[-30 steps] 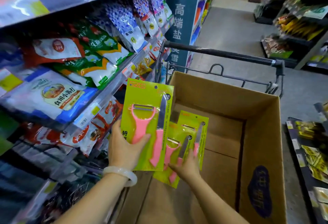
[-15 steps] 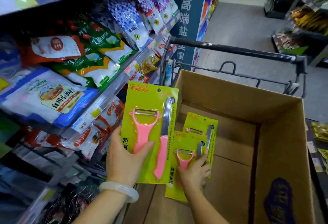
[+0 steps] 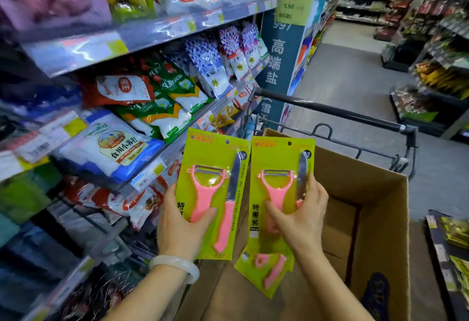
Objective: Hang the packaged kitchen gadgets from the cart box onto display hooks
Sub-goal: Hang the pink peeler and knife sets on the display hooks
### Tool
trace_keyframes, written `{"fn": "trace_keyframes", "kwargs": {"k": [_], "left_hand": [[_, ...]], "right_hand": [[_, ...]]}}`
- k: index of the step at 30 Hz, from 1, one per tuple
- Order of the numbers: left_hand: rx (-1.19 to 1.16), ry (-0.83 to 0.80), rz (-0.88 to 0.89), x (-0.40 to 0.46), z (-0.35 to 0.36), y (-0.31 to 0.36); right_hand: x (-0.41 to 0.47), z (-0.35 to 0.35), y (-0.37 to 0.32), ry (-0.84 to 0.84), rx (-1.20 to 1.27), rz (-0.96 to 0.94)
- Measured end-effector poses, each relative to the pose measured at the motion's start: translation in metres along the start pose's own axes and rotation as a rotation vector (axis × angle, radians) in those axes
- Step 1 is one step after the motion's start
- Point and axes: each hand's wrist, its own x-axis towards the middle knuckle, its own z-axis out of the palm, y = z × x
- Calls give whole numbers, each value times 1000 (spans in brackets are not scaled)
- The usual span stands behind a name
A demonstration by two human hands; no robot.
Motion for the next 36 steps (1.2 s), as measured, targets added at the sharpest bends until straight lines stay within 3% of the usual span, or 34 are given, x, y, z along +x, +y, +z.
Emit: {"fn": "trace_keyframes", "kwargs": {"k": [7,13,26,36], "left_hand": [[-149,213,51,-30,-90,-1],[-176,431,-5,-96,-207,-31],[-255,988,-67,-364,-482,-130],[-178,1436,-124,-545,-634,-175]], "right_hand": [[-51,21,-96,-28,112,-183],[-144,42,-182,-222,201,-310],[-481,50,-362,-687,402,-660],[-708,40,-469,-1020,543,-913]]}}
